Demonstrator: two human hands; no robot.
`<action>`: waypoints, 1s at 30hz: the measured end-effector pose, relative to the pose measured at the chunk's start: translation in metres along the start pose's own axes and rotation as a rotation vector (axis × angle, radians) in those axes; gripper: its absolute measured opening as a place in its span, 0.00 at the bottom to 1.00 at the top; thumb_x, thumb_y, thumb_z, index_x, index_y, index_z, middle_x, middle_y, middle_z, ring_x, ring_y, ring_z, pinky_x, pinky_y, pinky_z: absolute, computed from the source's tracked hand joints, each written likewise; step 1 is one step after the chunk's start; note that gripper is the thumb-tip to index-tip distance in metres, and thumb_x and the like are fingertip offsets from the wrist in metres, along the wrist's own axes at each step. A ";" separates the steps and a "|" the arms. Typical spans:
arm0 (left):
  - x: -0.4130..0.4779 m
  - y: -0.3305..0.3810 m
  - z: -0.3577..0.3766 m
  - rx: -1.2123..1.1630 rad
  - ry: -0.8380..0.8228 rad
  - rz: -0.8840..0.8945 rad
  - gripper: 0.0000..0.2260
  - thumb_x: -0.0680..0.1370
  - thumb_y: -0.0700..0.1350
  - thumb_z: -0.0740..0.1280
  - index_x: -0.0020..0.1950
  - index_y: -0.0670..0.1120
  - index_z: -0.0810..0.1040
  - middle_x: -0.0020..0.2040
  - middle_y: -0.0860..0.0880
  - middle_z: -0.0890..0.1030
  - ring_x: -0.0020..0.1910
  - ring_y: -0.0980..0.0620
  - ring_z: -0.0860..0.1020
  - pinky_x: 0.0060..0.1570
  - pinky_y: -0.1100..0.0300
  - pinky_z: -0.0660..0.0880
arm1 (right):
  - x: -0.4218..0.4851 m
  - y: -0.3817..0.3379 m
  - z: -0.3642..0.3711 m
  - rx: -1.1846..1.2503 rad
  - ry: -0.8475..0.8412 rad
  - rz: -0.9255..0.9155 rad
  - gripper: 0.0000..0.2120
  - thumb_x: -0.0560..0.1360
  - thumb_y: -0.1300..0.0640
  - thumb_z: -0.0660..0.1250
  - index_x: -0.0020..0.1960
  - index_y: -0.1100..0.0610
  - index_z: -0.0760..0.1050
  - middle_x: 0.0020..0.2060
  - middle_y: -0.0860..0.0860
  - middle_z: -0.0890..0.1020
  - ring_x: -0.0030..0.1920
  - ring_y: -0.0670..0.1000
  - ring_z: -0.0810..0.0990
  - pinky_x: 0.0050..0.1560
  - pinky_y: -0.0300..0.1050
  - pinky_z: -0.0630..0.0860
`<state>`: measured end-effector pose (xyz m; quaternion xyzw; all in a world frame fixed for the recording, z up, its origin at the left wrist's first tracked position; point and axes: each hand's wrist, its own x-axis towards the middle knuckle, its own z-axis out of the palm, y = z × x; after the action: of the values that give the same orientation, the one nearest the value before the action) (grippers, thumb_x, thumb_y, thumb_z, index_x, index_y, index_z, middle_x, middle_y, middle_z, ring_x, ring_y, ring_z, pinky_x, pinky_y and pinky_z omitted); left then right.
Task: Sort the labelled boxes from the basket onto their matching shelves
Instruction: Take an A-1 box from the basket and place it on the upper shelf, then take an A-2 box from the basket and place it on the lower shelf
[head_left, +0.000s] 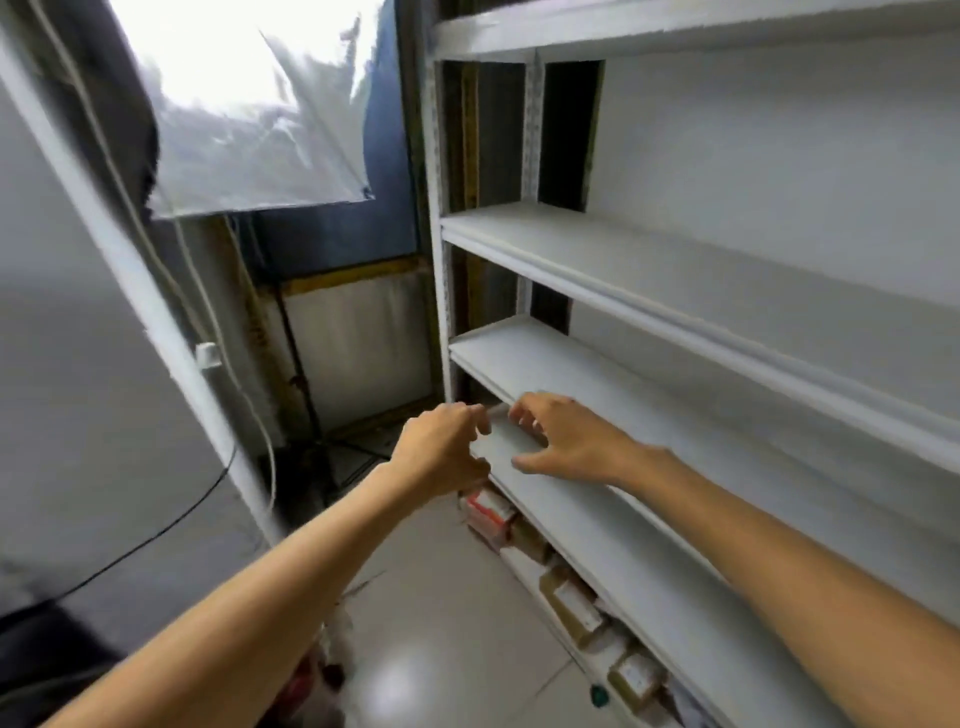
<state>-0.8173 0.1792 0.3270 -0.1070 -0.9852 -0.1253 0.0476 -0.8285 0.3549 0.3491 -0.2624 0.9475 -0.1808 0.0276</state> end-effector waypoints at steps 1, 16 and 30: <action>-0.015 -0.021 -0.004 0.019 -0.008 -0.072 0.19 0.71 0.51 0.72 0.60 0.53 0.75 0.56 0.52 0.79 0.54 0.49 0.79 0.48 0.56 0.76 | 0.014 -0.019 0.012 0.005 -0.031 -0.064 0.24 0.71 0.49 0.73 0.63 0.54 0.71 0.57 0.51 0.76 0.54 0.50 0.76 0.56 0.47 0.76; -0.371 -0.150 -0.020 -0.063 0.204 -1.152 0.09 0.70 0.55 0.68 0.43 0.53 0.72 0.42 0.52 0.77 0.48 0.45 0.79 0.37 0.56 0.70 | 0.027 -0.313 0.192 -0.058 -0.543 -1.040 0.27 0.73 0.49 0.70 0.67 0.59 0.69 0.59 0.55 0.73 0.60 0.56 0.73 0.55 0.42 0.68; -0.640 -0.039 0.050 -0.183 0.228 -1.833 0.16 0.72 0.52 0.72 0.57 0.49 0.74 0.53 0.49 0.78 0.49 0.48 0.77 0.42 0.53 0.75 | -0.164 -0.468 0.313 -0.190 -0.884 -1.616 0.25 0.74 0.48 0.69 0.64 0.59 0.68 0.57 0.55 0.72 0.55 0.56 0.73 0.55 0.49 0.73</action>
<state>-0.2071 0.0279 0.1926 0.7232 -0.6604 -0.2011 0.0181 -0.4134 -0.0372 0.2170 -0.8898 0.3909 0.0498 0.2304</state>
